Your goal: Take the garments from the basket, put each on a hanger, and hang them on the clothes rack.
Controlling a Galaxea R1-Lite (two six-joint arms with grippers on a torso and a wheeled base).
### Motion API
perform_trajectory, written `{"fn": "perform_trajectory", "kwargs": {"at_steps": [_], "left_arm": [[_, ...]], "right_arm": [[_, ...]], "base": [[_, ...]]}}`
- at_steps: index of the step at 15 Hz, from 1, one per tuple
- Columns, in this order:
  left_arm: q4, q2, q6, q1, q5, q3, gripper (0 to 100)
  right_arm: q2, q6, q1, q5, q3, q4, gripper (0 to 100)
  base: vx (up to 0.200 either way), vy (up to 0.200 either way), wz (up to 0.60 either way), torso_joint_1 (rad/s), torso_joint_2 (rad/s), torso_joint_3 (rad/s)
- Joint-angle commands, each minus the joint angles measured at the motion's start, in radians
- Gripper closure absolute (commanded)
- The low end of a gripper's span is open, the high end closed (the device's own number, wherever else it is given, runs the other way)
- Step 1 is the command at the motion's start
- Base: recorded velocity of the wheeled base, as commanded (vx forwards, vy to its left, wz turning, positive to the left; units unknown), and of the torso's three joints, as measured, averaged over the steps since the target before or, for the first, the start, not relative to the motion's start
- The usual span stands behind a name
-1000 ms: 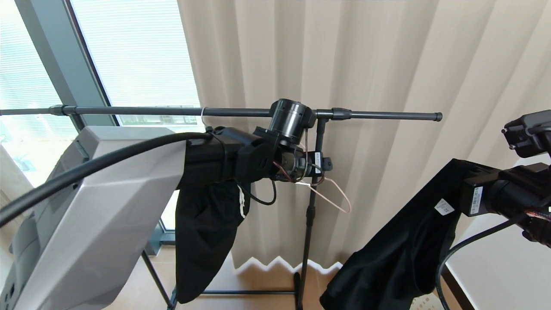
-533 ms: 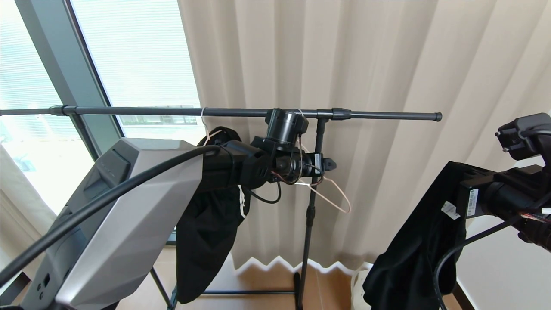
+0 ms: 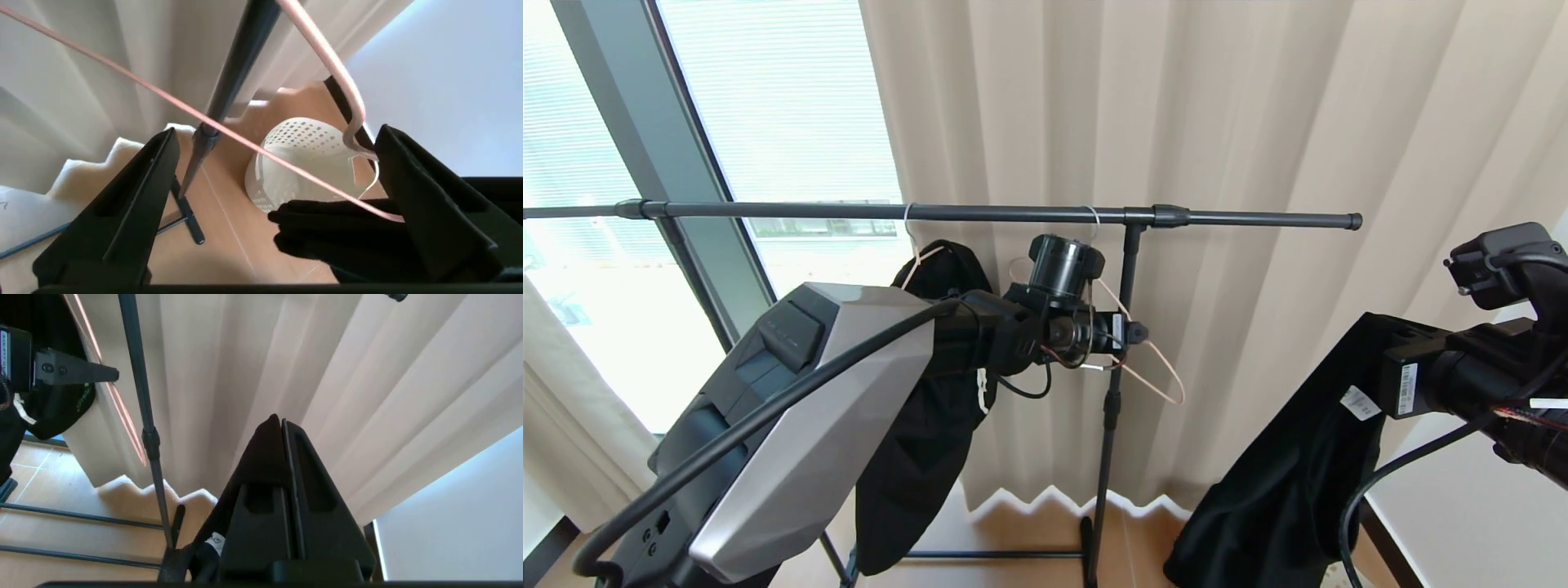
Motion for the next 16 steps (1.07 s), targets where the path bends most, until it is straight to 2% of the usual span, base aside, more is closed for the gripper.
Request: {"fn": "perform_trajectory", "kwargs": {"at_steps": [1,6,8,12,14,16], "left_arm": [[0.008,-0.002,0.006,0.003,0.033,0.000,0],[0.085,-0.022,0.050,0.004,0.175,0.000,0],[0.087,-0.038,0.061,0.004,0.217,0.011,0],[0.085,-0.111,0.113,-0.002,0.283,0.124,0],[0.084,-0.110,0.138,0.000,0.350,0.143,0],[0.081,-0.105,0.142,-0.002,0.364,0.139,0]], "right_arm": [[-0.001,0.000,0.000,0.000,0.000,-0.001,100],[-0.004,0.001,0.000,0.001,0.002,-0.001,100],[-0.004,0.001,0.000,0.000,0.002,-0.001,100],[-0.004,0.001,0.000,0.000,0.000,-0.001,100],[-0.004,0.001,0.000,0.000,0.000,-0.001,100],[-0.004,0.003,0.000,0.000,-0.001,-0.001,100]], "base": [[0.000,0.000,0.00,0.000,0.00,0.000],[0.000,0.000,0.00,0.000,0.00,0.000],[0.000,0.000,0.00,0.000,0.00,0.000],[0.000,0.000,0.00,0.000,0.00,0.000],[0.000,0.000,0.00,0.000,0.00,0.000],[0.000,0.000,0.00,0.000,0.00,0.000]]}}
